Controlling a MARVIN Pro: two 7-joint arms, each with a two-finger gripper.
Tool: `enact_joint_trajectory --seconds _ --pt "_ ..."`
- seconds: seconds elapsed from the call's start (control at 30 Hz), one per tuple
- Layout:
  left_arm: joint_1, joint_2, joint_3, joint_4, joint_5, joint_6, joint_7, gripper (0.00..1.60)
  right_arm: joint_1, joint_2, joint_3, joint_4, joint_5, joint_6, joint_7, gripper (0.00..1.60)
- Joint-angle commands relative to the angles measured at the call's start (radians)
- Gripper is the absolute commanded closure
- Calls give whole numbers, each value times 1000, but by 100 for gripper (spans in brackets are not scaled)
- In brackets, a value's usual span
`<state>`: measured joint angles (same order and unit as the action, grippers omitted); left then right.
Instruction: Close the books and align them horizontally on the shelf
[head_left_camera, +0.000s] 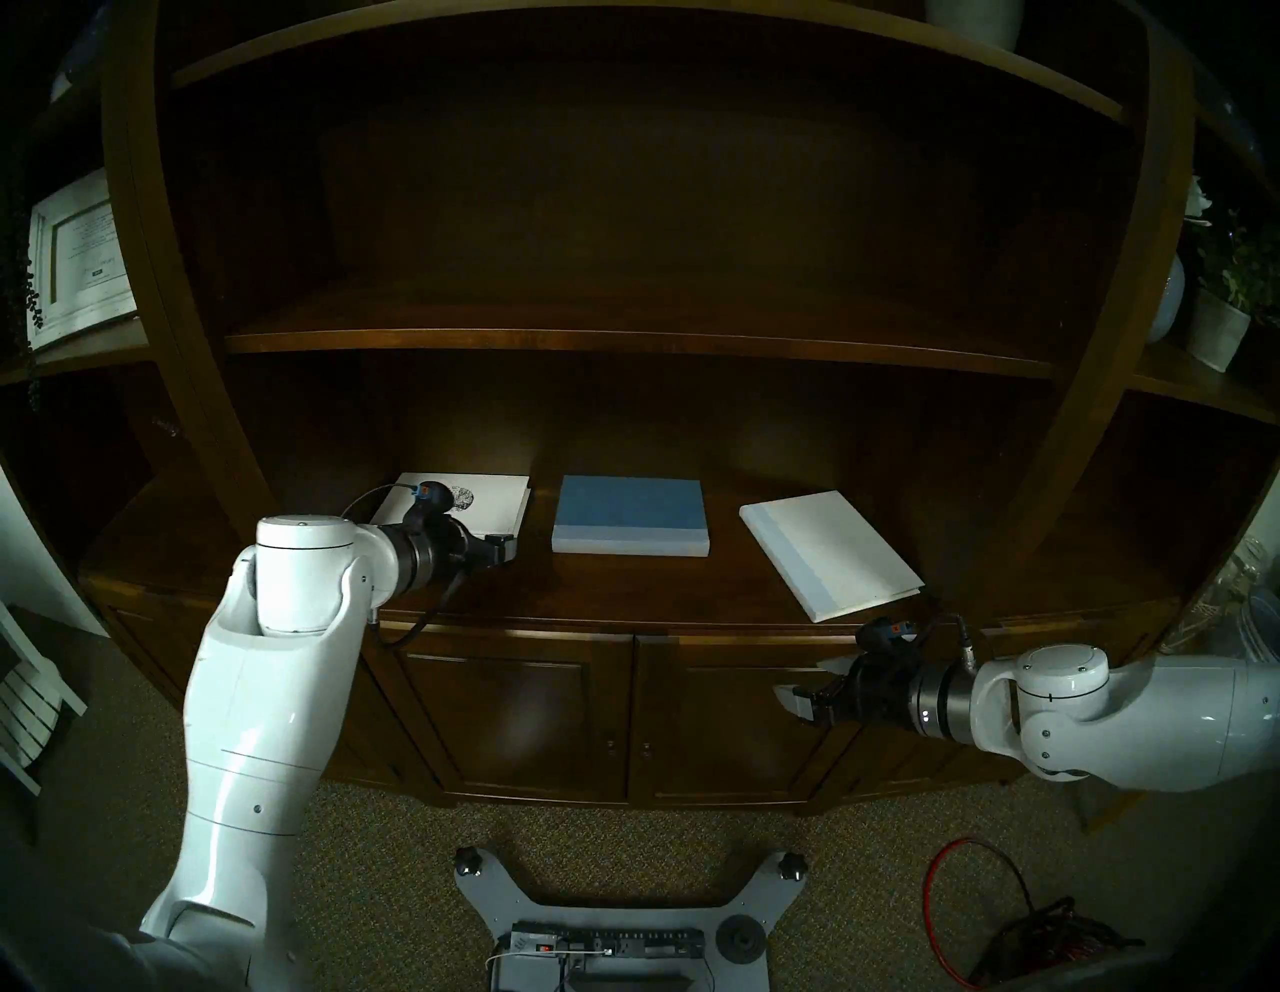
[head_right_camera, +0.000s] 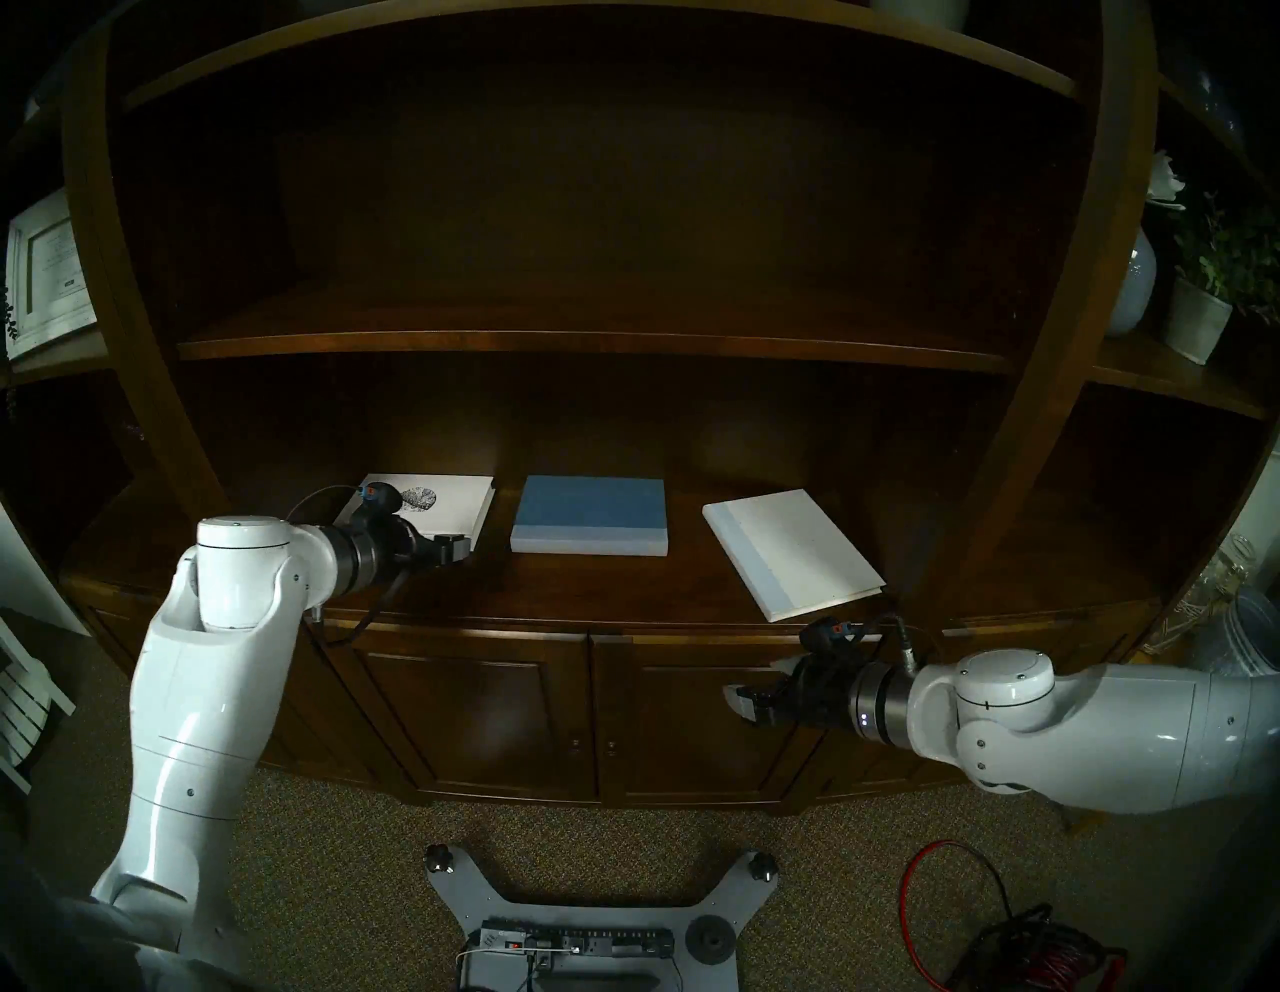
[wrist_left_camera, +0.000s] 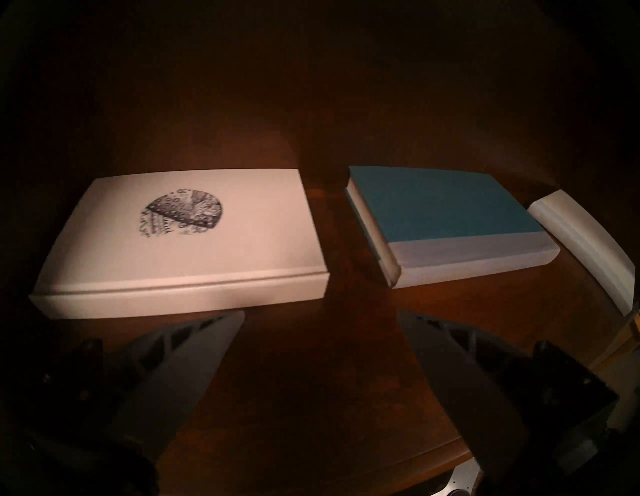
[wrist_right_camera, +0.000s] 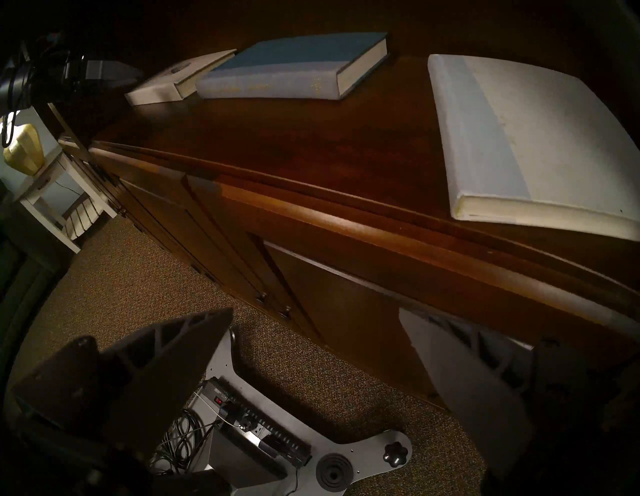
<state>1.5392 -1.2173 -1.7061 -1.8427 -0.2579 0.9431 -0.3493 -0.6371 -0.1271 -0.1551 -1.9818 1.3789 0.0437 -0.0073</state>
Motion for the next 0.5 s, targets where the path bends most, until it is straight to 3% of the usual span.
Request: enact_joint_trajectory --seconds 0.0,0.47 --pt "80 95 -100 -72 -22 -42 -68 0 18 -1 17 -1 -1 -5 -1 0" --pt "218 166 -227 -112 -79 -142 -250 0 20 -1 18 -1 -1 -6 -1 0"
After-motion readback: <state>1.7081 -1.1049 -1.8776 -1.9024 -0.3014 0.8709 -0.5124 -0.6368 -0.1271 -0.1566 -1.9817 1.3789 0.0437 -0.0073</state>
